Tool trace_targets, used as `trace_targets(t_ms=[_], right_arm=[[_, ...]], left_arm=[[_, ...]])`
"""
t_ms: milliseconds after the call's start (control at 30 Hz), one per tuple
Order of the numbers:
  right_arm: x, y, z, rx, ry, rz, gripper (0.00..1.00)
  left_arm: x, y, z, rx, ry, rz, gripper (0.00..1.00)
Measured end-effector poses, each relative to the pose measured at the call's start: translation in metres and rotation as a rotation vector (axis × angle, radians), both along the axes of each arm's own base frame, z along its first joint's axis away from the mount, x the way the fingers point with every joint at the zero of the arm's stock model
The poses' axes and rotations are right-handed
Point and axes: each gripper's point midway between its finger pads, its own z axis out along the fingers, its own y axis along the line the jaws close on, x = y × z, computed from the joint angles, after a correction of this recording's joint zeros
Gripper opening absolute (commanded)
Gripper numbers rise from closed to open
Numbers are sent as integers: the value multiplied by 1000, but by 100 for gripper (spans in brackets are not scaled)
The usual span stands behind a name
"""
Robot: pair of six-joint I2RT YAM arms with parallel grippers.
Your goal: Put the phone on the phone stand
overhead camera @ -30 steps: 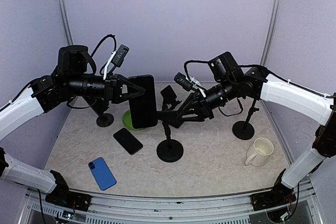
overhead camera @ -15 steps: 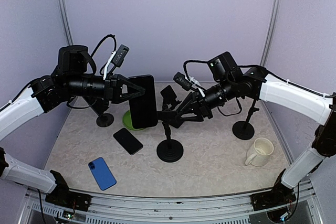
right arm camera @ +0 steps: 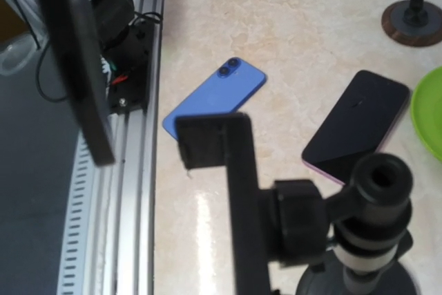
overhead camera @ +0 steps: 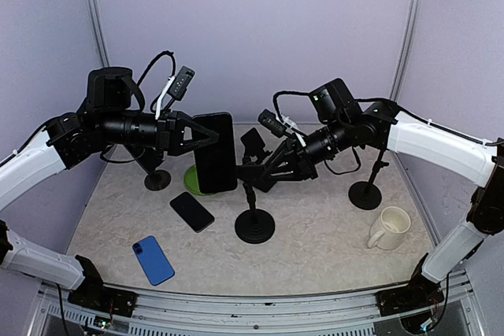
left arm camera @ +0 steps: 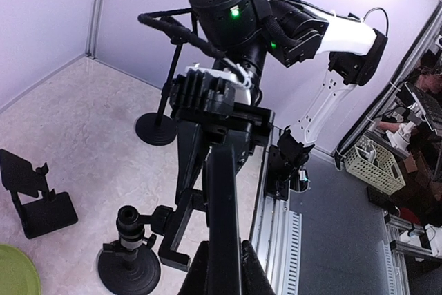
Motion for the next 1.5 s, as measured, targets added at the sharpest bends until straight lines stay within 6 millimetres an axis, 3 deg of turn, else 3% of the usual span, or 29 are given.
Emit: trace_targets(t_ms=[267, 400, 1033, 1500], right_arm=[[-14, 2, 3, 27, 33, 66, 0], [-22, 5, 3, 37, 52, 106, 0], [-34, 12, 1, 53, 72, 173, 0], [-32, 13, 1, 51, 75, 170, 0]], left_arm=[[-39, -31, 31, -80, -43, -170, 0], [-49, -48, 26, -87, -44, -245, 0], [-30, -90, -11, -138, -43, -371, 0], [-12, -71, -36, -160, -6, -429, 0]])
